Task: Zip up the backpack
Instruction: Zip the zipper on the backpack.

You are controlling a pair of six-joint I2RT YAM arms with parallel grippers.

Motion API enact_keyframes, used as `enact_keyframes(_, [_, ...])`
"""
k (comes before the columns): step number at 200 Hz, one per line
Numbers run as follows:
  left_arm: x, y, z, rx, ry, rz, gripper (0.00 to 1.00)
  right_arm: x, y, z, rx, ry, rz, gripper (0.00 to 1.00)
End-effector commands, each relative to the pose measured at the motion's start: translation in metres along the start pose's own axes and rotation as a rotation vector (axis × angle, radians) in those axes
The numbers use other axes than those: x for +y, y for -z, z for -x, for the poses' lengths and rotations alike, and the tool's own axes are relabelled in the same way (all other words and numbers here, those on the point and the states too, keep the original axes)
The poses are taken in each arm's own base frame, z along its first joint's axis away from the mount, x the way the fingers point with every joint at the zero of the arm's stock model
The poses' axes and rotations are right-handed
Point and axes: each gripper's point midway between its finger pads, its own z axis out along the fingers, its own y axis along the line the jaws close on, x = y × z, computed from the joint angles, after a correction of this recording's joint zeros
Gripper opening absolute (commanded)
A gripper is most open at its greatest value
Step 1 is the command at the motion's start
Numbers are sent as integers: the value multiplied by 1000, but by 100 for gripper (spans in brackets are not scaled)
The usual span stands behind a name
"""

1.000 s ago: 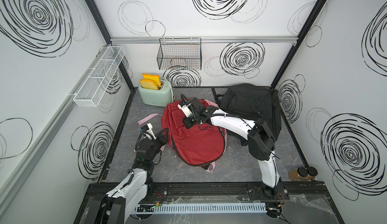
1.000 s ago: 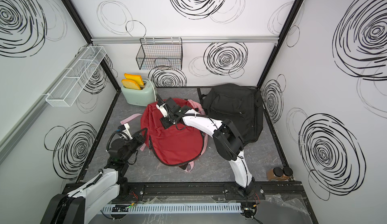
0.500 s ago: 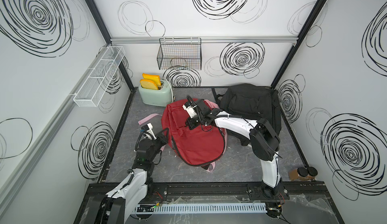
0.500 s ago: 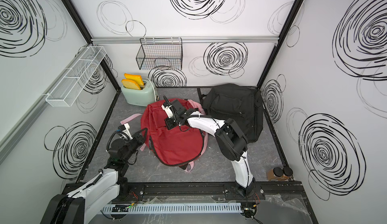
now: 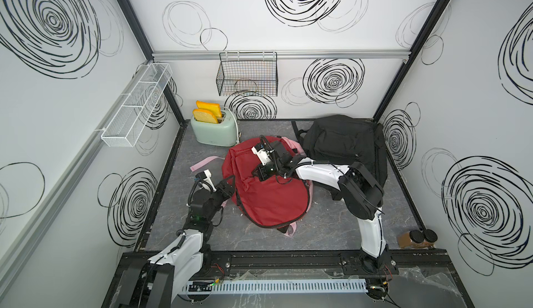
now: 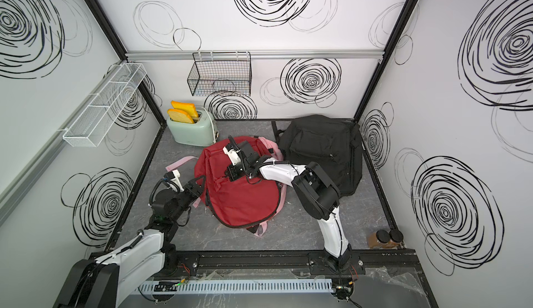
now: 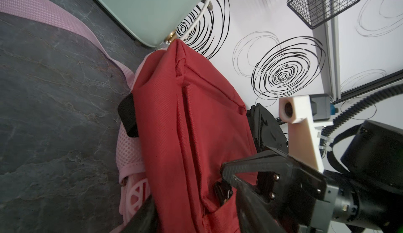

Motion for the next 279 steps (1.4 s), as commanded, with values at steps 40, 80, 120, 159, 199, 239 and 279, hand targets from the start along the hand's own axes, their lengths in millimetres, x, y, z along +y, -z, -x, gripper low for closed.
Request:
enact_keyframes(40, [-27, -26, -11, 69, -59, -52, 59, 0, -18, -16, 19, -28, 100, 0])
enact_keyframes(80, [-38, -34, -22, 127, -63, -121, 45, -12, -26, -20, 23, -60, 108, 0])
enact_keyframes(120, [-46, -40, -29, 164, -74, -165, 37, -20, -31, -22, 28, -73, 100, 0])
enact_keyframes(159, [-42, -46, -37, 206, -72, -138, 48, -24, -34, -25, 38, -75, 89, 0])
enact_keyframes(199, [-13, -42, -27, 206, -144, 133, 69, -35, -33, -28, 43, -81, 48, 0])
enact_keyframes(239, [-4, -27, -8, 171, -250, 335, 73, -47, -28, -26, 41, -102, 20, 0])
enact_keyframes(279, [17, -28, -18, 227, -256, 417, 73, -55, -25, -17, 28, -119, 8, 0])
